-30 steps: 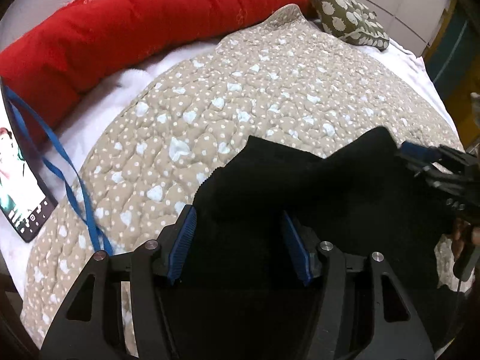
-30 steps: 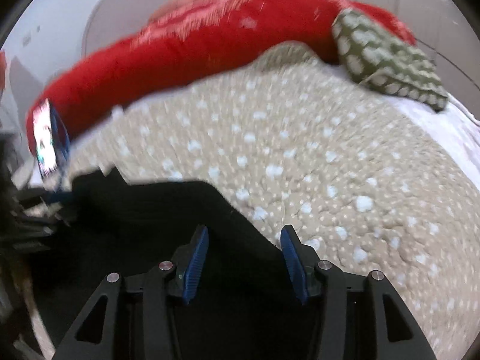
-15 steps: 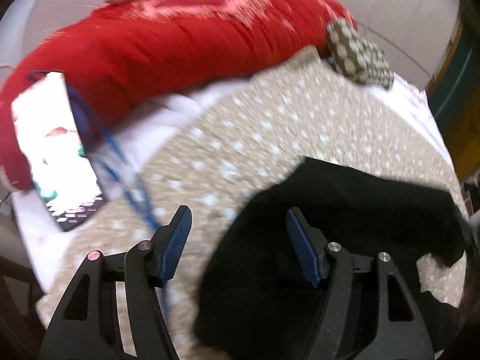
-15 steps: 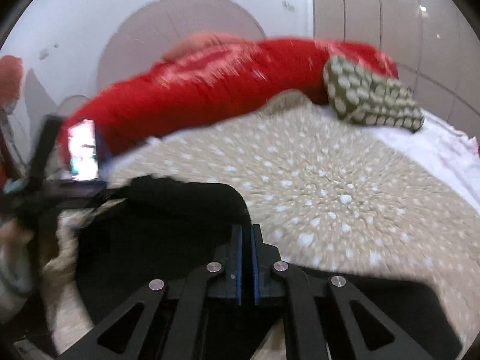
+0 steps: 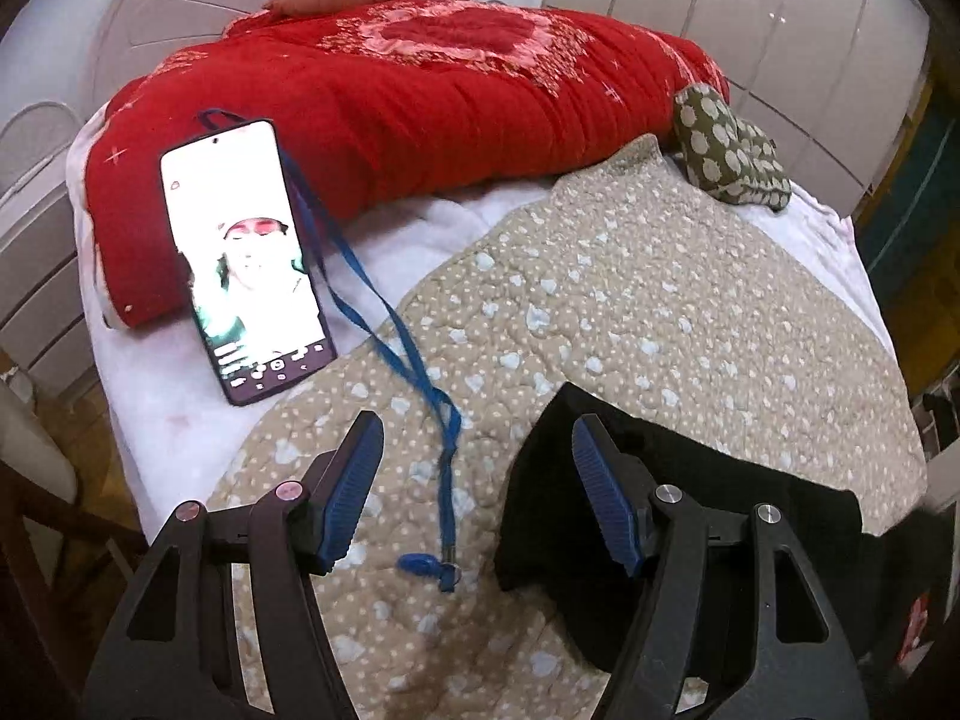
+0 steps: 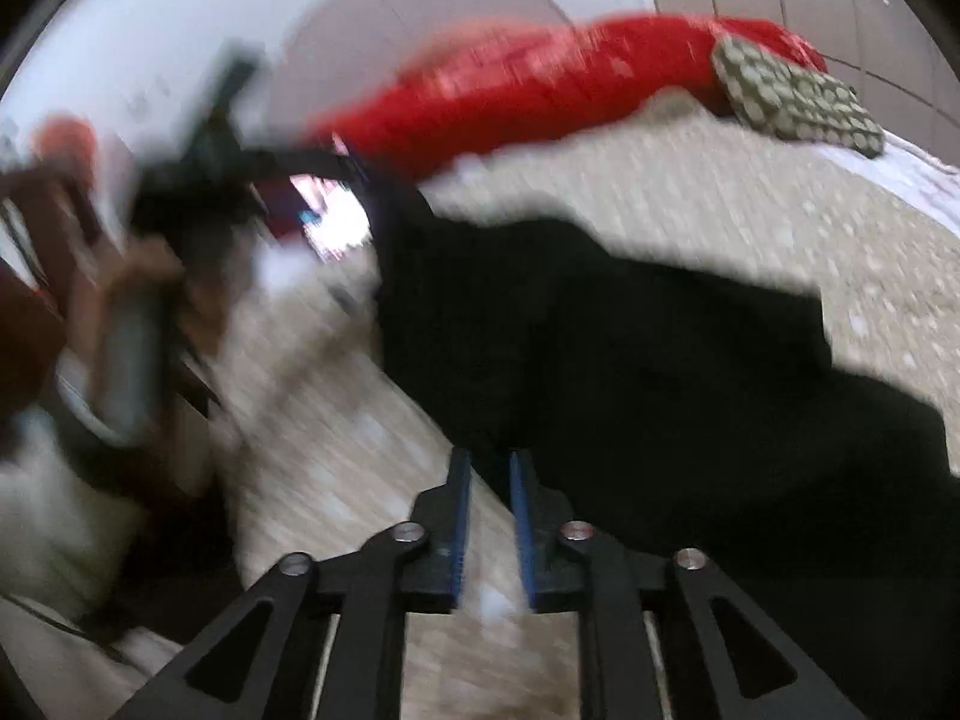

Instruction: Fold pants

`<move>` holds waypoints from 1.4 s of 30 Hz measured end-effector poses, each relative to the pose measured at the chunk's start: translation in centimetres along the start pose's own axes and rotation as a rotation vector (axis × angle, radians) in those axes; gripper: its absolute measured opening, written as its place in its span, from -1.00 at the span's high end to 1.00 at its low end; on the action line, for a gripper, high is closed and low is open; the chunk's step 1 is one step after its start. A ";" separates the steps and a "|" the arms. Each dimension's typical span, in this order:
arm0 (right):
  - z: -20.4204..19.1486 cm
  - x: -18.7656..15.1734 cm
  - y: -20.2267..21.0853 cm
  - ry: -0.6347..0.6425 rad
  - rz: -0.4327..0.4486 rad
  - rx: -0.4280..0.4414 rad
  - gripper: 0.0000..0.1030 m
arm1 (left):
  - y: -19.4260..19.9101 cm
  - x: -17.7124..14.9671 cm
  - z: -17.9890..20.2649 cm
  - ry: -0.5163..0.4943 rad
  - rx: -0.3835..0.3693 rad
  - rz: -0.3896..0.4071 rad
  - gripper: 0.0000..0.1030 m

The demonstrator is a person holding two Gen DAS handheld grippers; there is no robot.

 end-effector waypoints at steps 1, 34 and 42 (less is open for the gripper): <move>-0.1 1.2 0.9 -0.024 0.044 0.031 0.27 | 0.2 0.1 -0.2 0.012 -0.006 0.005 -0.29; 14.6 5.5 -5.2 -0.375 -0.007 -0.317 0.83 | -5.7 -4.2 2.9 -0.075 -0.007 -0.130 -0.35; 15.8 5.3 -8.1 -0.346 -0.048 -0.434 0.83 | -6.4 -4.2 2.8 -0.070 0.009 -0.140 -0.44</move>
Point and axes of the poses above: each gripper's, at about its wrist camera, not at the fingertips, and y roughly against the way its jaws point, z to its right, x to its top, the point moved 4 cm from there along -y, roughly the way its jaws point, and after that the axes turned 14 degrees about -x, right-handed, at the moved point
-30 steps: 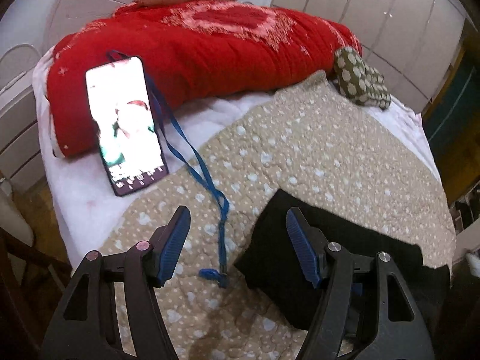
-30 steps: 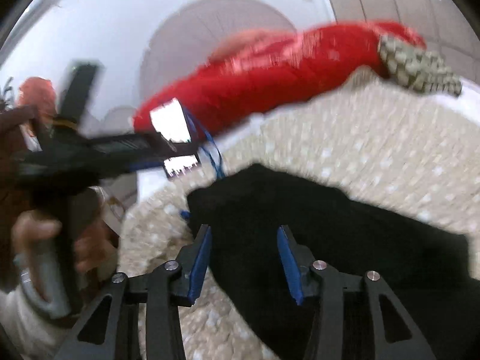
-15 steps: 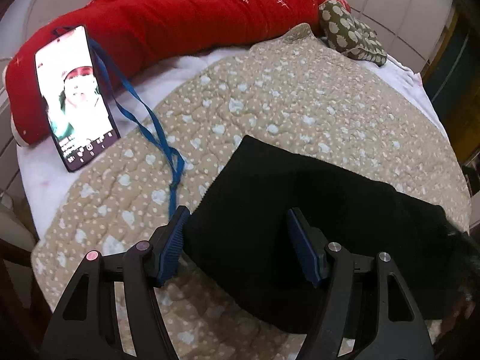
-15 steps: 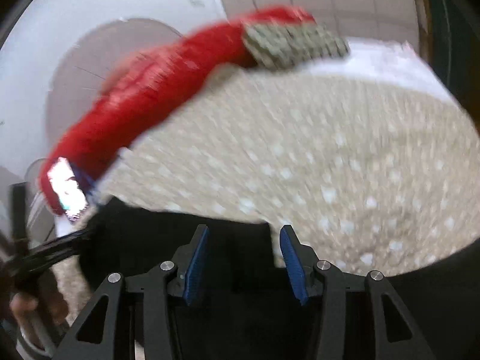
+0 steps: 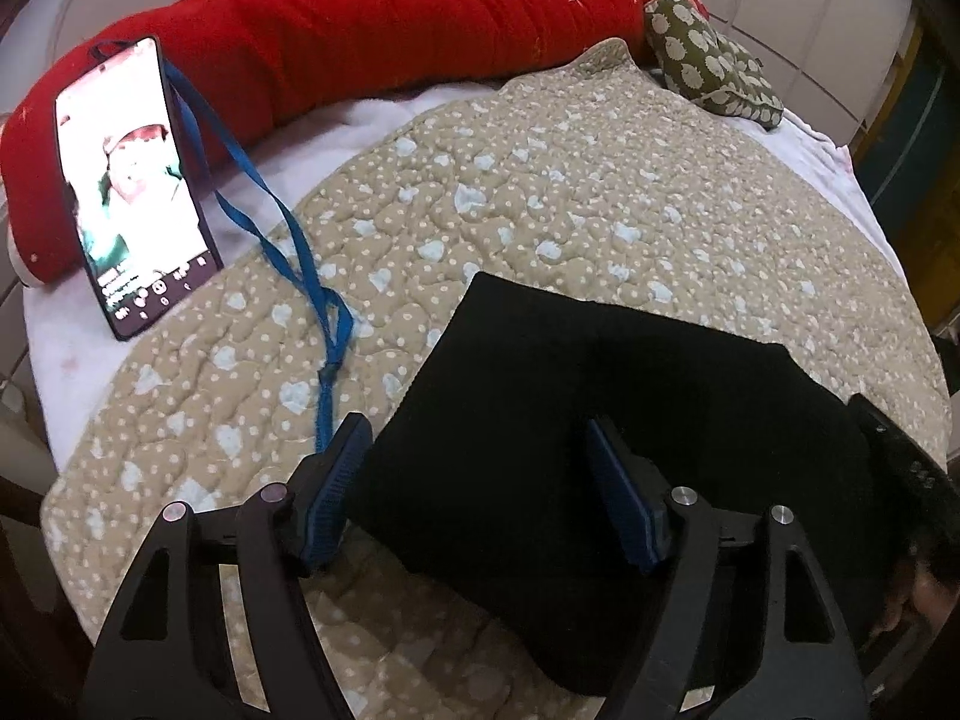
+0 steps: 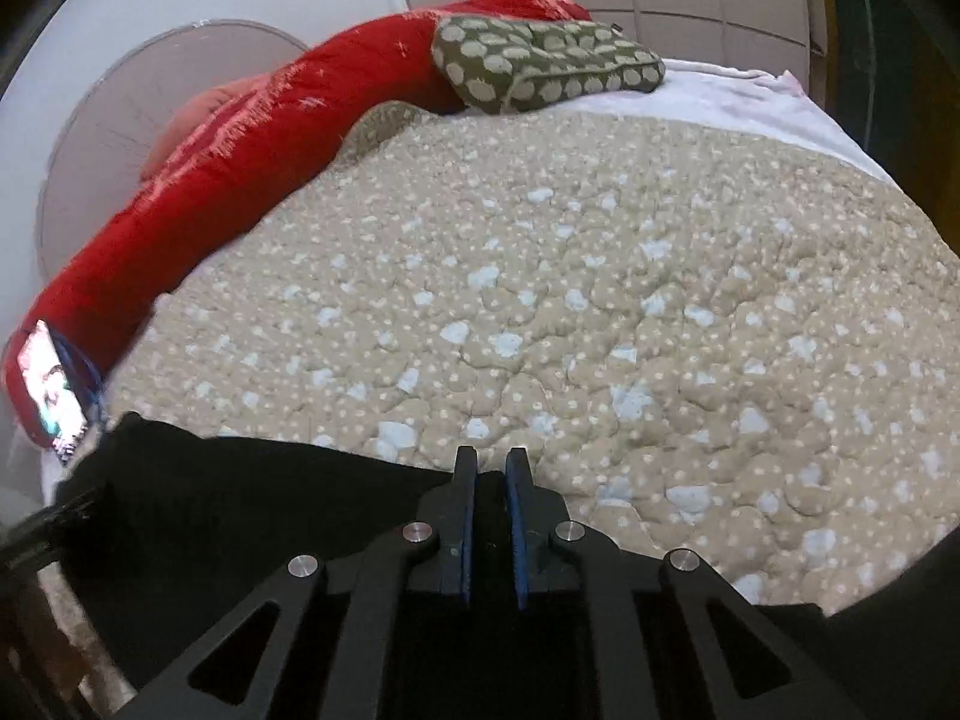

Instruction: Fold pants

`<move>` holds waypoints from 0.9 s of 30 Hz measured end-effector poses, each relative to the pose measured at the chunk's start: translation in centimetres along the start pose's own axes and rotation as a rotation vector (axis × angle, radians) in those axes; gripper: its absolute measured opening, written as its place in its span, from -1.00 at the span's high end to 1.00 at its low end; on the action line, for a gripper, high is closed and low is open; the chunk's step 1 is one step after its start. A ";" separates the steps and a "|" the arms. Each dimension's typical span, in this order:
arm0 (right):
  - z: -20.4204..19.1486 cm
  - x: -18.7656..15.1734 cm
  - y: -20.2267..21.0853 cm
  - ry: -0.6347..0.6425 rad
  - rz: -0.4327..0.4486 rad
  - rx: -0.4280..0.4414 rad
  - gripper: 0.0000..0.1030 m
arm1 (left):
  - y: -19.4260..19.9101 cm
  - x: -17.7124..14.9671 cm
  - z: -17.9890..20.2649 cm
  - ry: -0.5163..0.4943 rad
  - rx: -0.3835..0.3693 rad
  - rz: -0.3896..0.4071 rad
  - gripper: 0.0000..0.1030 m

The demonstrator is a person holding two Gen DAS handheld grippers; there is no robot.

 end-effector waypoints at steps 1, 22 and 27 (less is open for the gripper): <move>0.5 0.1 0.7 -0.017 0.000 0.023 0.83 | 0.3 0.1 0.1 -0.005 0.006 0.002 -0.44; 22.8 -14.4 12.5 -0.562 0.003 -0.079 0.28 | 5.1 -0.4 6.0 -0.069 -0.054 0.103 -0.44; 23.9 -13.1 11.7 -0.643 0.053 -0.059 0.90 | 6.0 -0.1 5.7 -0.051 -0.056 0.108 -0.44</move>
Point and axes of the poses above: each gripper's, at about its wrist camera, not at the fingertips, and y roughly against the way its jaws point, z to its right, x to its top, the point moved 4 cm from there along -y, roughly the way its jaws point, and after that the axes turned 14 degrees about -x, right-handed, at the moved point
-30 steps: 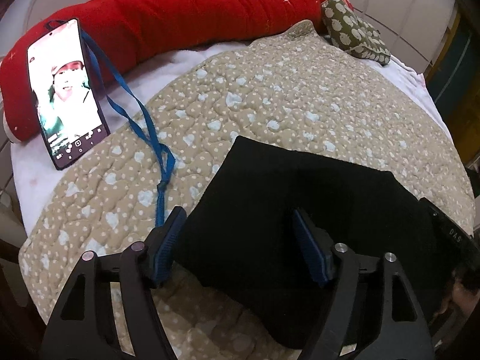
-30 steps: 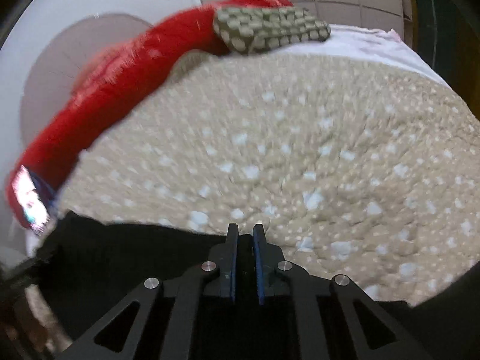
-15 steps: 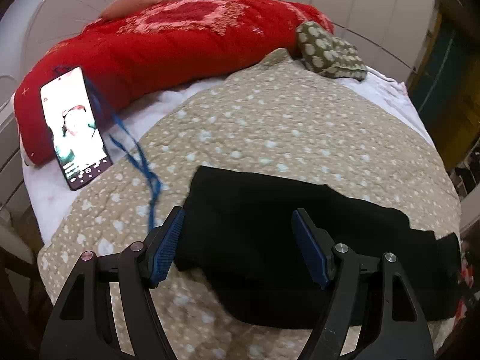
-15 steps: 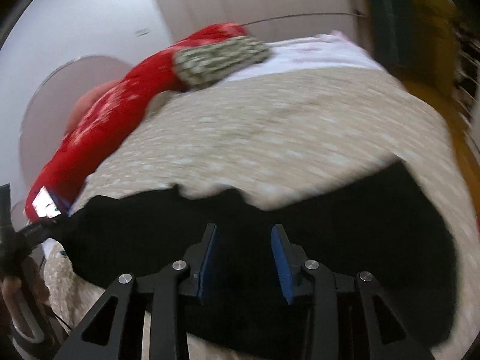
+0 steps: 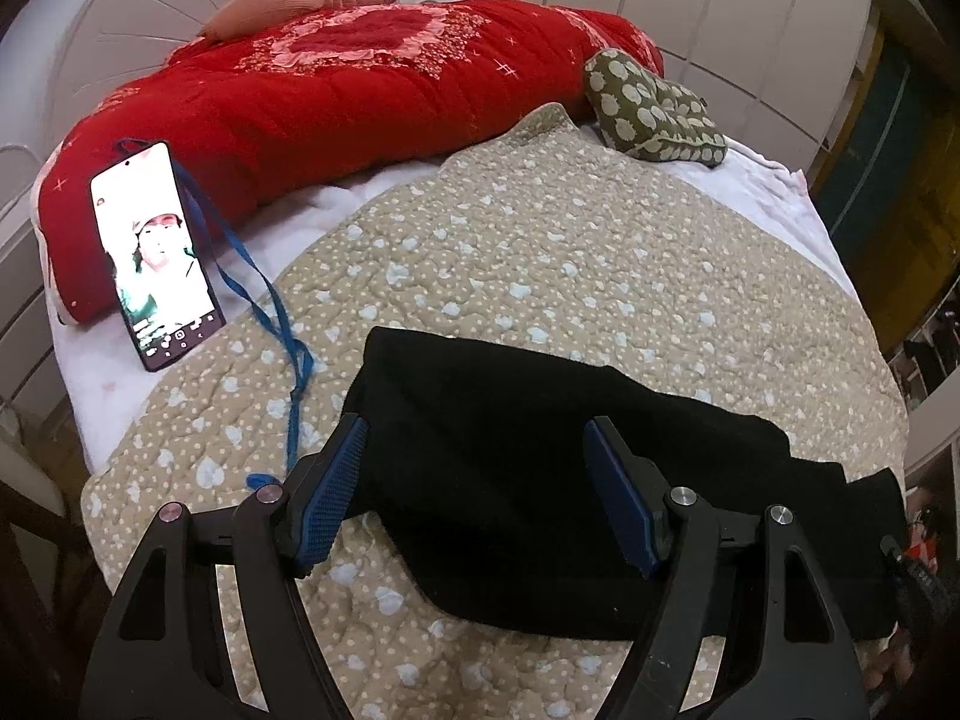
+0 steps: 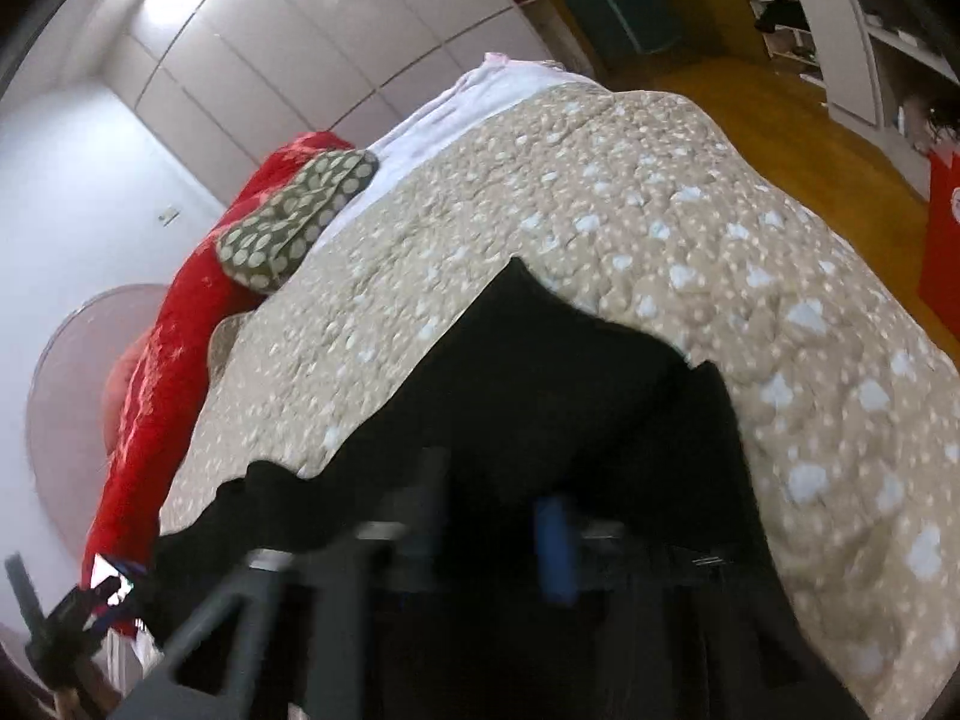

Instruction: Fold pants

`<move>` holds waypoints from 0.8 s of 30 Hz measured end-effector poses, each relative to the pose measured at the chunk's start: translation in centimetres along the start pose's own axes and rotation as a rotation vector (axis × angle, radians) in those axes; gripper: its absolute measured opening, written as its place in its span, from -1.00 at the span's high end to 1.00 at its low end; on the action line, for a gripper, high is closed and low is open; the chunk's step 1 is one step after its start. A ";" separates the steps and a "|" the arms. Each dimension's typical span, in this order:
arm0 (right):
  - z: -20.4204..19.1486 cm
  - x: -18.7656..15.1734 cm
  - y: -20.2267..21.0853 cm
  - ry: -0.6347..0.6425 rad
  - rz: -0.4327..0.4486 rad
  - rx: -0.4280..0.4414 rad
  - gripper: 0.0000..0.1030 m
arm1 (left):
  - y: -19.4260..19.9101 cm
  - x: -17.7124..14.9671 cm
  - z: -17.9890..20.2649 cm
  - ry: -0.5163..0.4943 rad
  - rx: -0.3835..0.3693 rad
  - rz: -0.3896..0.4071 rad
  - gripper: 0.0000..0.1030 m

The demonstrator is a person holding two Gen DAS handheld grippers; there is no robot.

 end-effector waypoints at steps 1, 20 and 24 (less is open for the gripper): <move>-0.2 0.1 0.6 -0.003 0.004 0.017 0.90 | 0.2 0.0 0.1 -0.002 -0.001 0.000 -0.44; 2.9 -4.2 6.9 0.153 -0.015 -0.131 0.57 | 0.9 -0.5 -3.3 0.037 0.025 -0.018 -0.44; -1.5 -5.5 9.3 0.297 -0.035 0.071 0.56 | 2.0 -0.3 -4.5 0.039 0.028 -0.004 -0.44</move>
Point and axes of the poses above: each gripper's, at about its wrist camera, not at the fingertips, and y roughly against the way its jaws point, z to its right, x to its top, the point moved 4 cm from there along -y, roughly the way its jaws point, and after that the axes turned 14 degrees about -x, right-handed, at the moved point
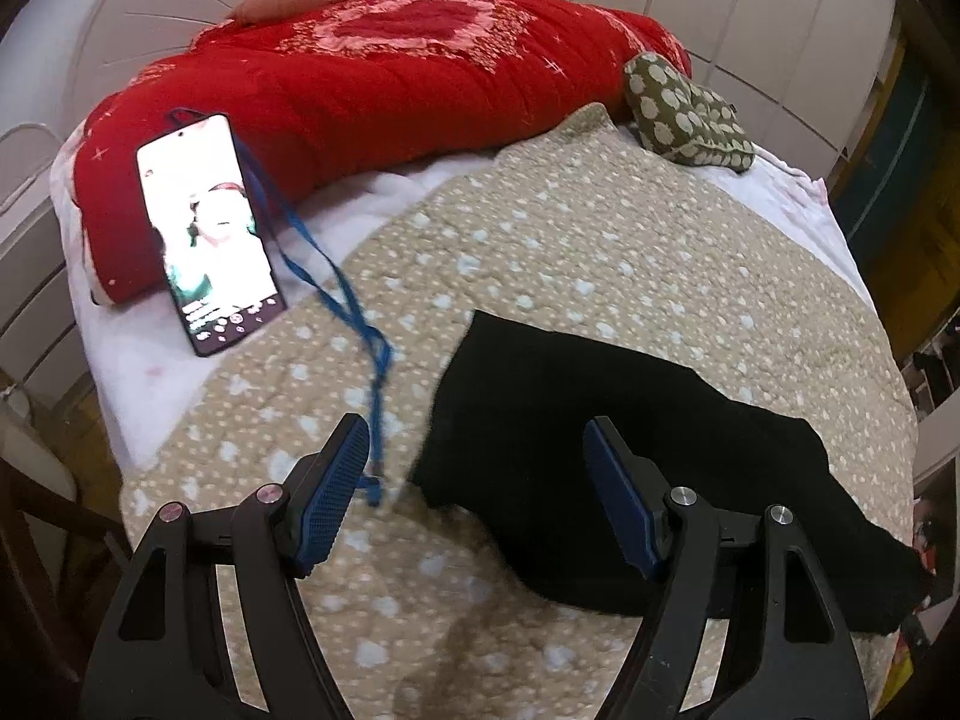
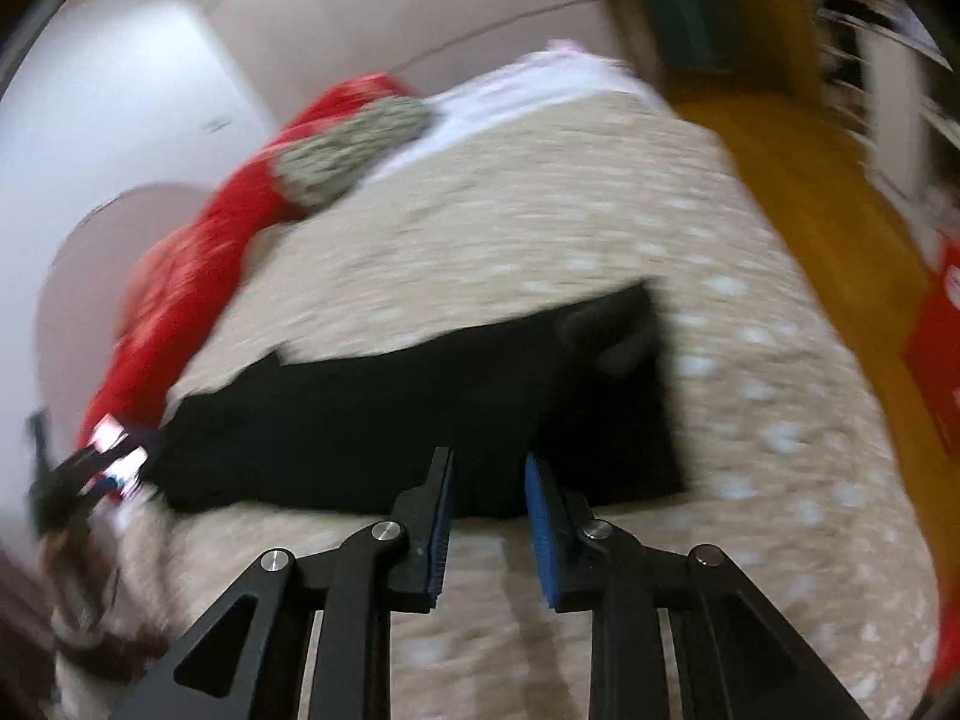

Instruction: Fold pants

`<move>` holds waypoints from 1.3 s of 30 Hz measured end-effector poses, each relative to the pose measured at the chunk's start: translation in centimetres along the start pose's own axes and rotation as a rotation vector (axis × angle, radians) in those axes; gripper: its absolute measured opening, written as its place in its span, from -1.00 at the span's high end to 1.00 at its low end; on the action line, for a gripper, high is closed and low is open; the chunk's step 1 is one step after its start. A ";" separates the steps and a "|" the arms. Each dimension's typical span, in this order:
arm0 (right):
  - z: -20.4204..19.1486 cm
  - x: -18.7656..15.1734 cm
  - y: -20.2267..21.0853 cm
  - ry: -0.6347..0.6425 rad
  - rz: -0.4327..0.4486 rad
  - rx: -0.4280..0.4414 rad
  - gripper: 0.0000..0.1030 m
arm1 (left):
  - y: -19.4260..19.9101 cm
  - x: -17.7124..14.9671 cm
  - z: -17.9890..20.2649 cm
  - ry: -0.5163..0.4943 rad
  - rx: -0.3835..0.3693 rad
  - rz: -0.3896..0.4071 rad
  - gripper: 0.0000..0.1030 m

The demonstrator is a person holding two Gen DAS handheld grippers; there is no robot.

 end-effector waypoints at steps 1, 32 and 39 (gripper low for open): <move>-1.6 -0.1 0.1 0.045 -0.003 0.056 0.56 | 0.2 0.0 -0.3 0.003 -0.003 0.004 -0.44; -36.3 -3.5 -11.8 0.659 -0.063 0.503 0.77 | 0.0 2.3 -3.6 0.099 -0.018 -0.004 -0.45; -38.7 -8.8 -12.0 0.795 -0.150 0.516 0.84 | 0.0 2.0 -2.0 0.056 -0.020 -0.002 -0.45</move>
Point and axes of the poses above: each gripper's, at about its wrist camera, not at the fingertips, and y roughly against the way its jaws point, z to its right, x to its top, the point moved 4 cm from there along -y, roughly the way its jaws point, and after that the axes turned 14 degrees about -x, right-handed, at the moved point
